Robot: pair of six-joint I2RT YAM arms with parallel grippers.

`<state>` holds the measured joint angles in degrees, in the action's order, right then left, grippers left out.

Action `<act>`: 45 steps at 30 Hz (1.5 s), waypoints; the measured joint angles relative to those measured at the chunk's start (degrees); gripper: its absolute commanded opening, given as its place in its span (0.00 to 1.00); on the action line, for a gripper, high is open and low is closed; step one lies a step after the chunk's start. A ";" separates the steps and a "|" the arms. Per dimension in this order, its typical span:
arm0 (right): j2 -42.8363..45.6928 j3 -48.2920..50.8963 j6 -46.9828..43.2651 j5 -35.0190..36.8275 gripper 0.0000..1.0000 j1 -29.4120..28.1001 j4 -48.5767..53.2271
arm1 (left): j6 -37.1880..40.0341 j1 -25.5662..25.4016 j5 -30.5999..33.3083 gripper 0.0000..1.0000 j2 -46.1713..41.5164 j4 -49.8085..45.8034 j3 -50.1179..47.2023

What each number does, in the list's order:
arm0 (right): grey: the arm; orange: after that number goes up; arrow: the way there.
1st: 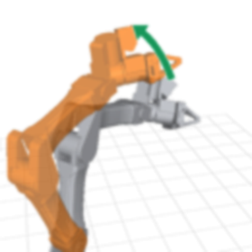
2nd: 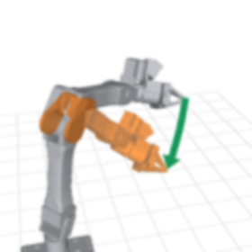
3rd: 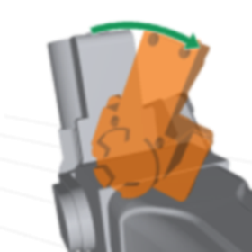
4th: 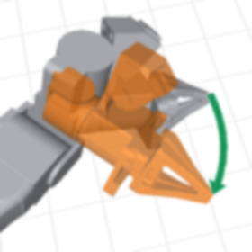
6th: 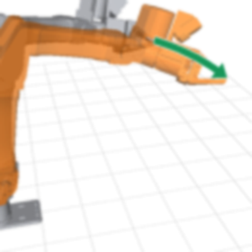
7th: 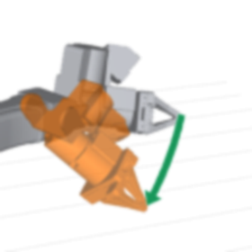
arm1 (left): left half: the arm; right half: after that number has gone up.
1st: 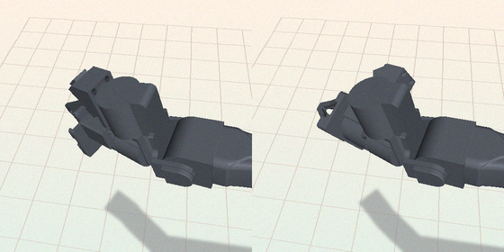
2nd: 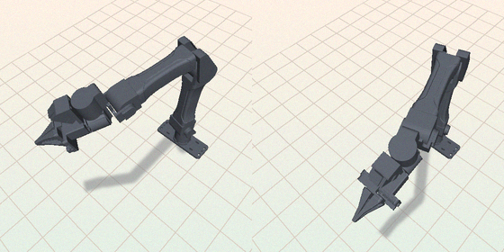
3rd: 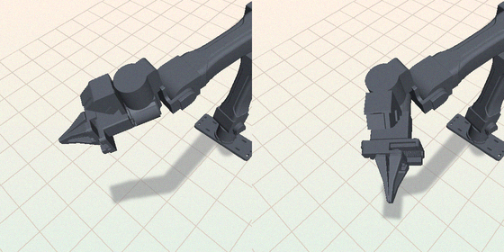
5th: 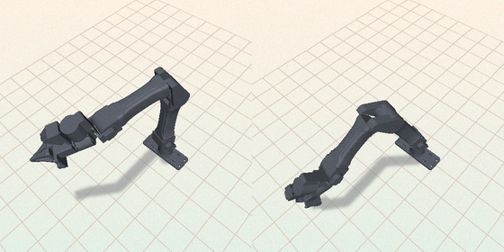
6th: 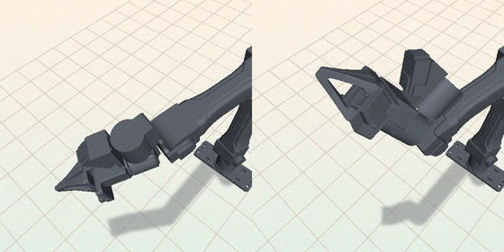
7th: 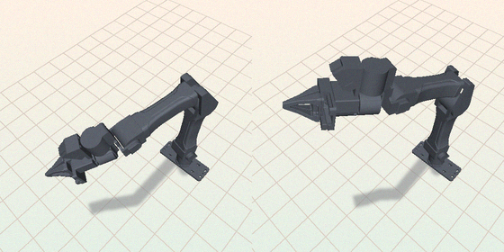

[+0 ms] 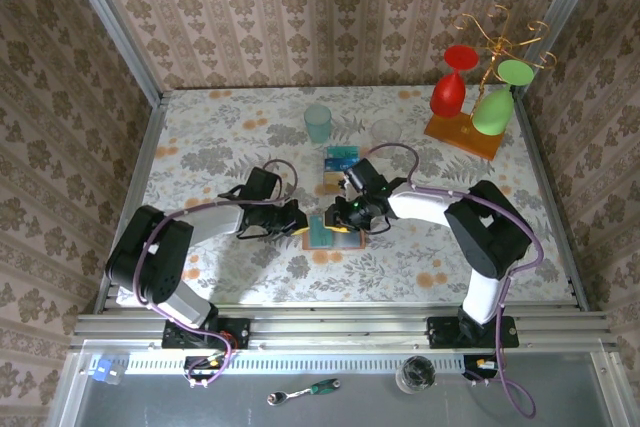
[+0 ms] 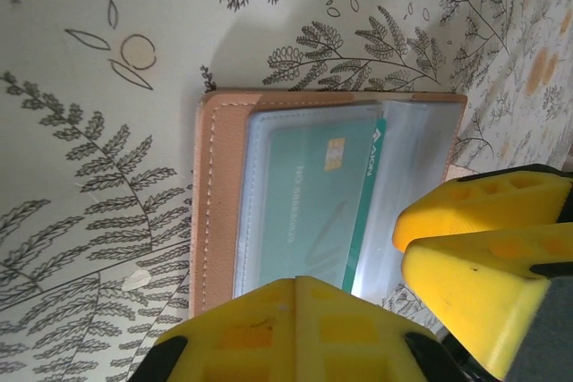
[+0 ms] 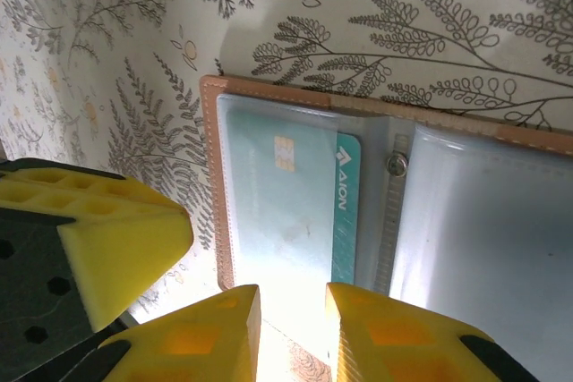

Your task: Take the credit cards out of the card holder

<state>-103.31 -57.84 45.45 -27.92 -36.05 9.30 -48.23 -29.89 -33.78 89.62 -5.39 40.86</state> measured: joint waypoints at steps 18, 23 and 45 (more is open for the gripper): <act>-3.78 -3.04 0.00 -0.90 0.26 -0.22 -0.07 | 0.02 1.11 -1.62 0.00 3.76 2.97 -1.79; -4.46 -3.30 0.00 -0.90 0.26 -0.22 0.11 | 0.04 1.16 -2.05 0.00 4.17 3.17 -1.79; -4.55 -5.14 -2.67 1.49 0.25 -0.22 6.78 | 0.28 1.49 -2.47 0.00 4.39 3.17 -1.79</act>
<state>-107.85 -62.98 42.78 -26.44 -36.27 16.08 -47.94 -28.40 -36.25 94.02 -2.22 39.07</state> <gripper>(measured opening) 0.257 0.050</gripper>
